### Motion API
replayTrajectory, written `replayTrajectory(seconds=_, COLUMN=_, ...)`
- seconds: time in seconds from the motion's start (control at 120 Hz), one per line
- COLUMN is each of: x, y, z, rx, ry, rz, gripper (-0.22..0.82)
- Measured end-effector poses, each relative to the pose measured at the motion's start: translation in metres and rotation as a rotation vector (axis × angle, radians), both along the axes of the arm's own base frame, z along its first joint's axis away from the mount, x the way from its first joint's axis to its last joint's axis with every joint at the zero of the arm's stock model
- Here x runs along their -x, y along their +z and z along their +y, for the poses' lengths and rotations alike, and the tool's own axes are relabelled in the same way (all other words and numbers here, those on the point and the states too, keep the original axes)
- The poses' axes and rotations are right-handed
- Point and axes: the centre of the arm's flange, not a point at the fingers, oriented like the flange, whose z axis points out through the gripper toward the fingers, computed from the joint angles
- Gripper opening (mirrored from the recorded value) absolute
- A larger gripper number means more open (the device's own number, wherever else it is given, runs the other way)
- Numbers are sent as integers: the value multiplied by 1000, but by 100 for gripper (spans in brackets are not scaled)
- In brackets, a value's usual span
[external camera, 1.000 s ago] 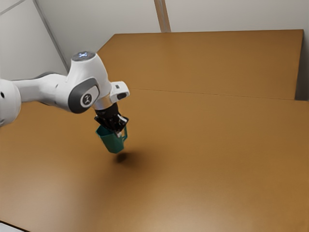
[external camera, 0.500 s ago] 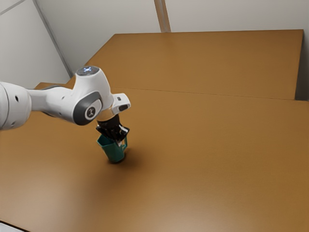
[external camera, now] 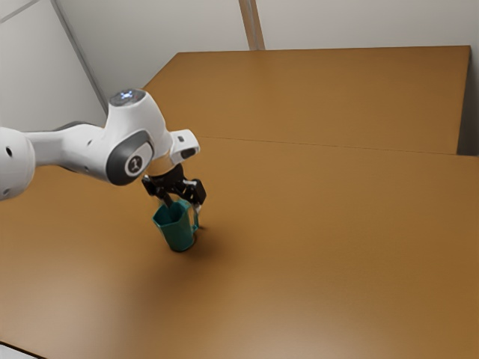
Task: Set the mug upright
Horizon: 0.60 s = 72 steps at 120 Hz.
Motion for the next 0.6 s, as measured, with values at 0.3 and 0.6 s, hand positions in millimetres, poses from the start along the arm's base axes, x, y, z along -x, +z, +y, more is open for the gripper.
replayTrajectory(seconds=0.3, x=-24, y=87, z=-5, rx=0, ry=-14, rz=-99, gripper=58)
replayTrajectory(seconds=0.6, x=-45, y=170, z=-3, rx=-14, ry=-18, rz=-101, gripper=60)
